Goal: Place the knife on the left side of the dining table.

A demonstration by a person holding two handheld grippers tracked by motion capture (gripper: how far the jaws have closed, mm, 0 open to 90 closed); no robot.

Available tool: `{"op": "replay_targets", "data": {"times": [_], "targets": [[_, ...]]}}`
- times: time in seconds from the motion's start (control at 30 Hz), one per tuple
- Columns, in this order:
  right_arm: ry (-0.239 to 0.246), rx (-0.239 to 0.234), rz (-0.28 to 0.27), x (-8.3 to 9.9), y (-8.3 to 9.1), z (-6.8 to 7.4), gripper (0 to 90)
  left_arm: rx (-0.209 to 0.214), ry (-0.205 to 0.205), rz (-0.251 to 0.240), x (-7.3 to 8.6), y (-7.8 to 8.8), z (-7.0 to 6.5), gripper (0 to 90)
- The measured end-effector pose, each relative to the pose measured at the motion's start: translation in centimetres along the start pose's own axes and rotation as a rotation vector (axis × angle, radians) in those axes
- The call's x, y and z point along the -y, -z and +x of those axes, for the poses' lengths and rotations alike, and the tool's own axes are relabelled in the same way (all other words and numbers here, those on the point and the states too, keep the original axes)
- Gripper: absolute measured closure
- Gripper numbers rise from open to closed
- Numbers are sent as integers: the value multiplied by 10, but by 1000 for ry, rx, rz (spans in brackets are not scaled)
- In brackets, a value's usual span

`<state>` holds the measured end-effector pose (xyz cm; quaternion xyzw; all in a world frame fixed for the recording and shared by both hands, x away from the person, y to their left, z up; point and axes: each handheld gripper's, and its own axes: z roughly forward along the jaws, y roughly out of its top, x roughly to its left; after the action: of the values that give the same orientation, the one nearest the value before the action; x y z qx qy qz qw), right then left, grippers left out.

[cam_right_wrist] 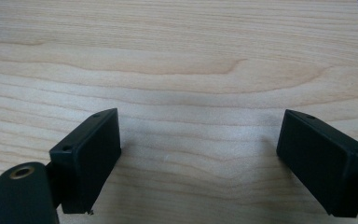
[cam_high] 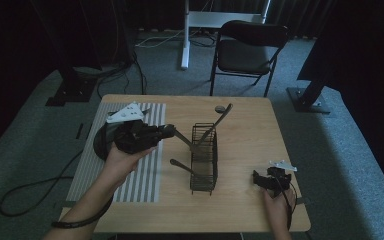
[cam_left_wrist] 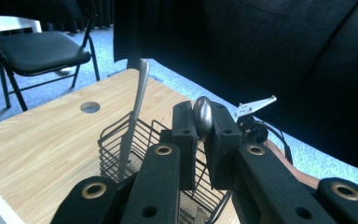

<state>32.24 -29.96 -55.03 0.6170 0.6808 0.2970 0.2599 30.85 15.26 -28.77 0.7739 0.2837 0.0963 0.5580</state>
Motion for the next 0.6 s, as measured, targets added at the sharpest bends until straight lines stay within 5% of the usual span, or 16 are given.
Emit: {"op": "replay_targets", "data": {"times": [0.6], "targets": [[1, 0, -1, 0, 0, 0, 126, -106, 42, -20, 11, 36, 21, 839]]}}
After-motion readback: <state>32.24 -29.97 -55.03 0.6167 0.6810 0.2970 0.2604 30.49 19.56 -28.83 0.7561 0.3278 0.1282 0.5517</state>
